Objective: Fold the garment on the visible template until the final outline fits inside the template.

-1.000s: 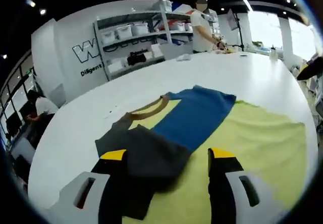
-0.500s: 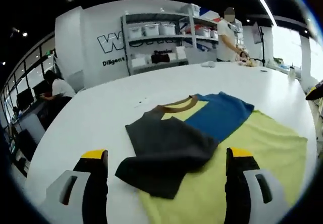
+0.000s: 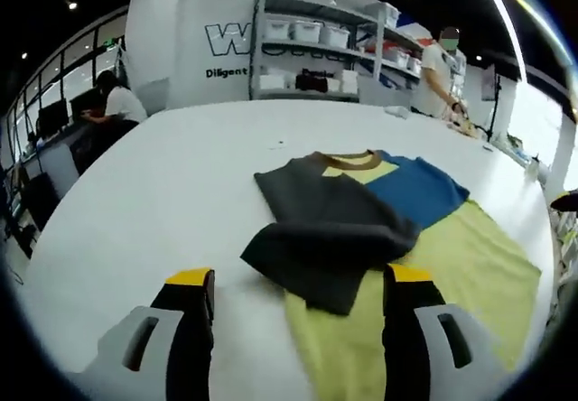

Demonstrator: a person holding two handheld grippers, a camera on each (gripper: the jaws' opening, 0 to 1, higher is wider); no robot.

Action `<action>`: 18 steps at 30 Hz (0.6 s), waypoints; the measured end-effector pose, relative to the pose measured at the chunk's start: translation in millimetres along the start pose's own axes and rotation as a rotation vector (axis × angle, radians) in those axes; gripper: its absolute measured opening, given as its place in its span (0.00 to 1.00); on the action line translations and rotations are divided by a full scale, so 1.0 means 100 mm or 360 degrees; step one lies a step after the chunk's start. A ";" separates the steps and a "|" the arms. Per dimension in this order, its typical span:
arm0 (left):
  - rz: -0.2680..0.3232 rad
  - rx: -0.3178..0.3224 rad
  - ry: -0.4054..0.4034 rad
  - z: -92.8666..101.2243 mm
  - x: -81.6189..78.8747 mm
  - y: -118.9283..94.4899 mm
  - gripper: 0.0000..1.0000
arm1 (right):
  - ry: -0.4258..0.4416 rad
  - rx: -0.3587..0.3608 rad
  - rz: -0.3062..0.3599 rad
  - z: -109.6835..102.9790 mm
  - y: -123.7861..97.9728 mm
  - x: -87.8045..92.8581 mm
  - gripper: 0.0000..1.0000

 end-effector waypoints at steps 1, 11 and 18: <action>0.0002 0.0003 -0.0007 -0.01 0.00 0.00 0.74 | -0.0002 0.0002 -0.0001 0.00 0.00 0.00 0.99; 0.0002 0.0104 -0.0061 -0.01 0.01 0.07 0.43 | -0.0004 0.0009 -0.0015 0.01 0.02 0.02 0.99; 0.0026 0.0101 -0.0002 -0.04 -0.03 0.06 0.28 | -0.0004 0.0008 -0.0012 -0.01 0.01 0.01 0.99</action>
Point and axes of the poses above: the point that each gripper's makers call its tool centre point, and the gripper's own axes: y roughly forward along the fingers, z roughly to its right, x roughly out of its underside, the point moved 6 cm from there along -y, roughly backward along the fingers, and after that the axes turned 5 degrees about z, right-handed, at the moved point
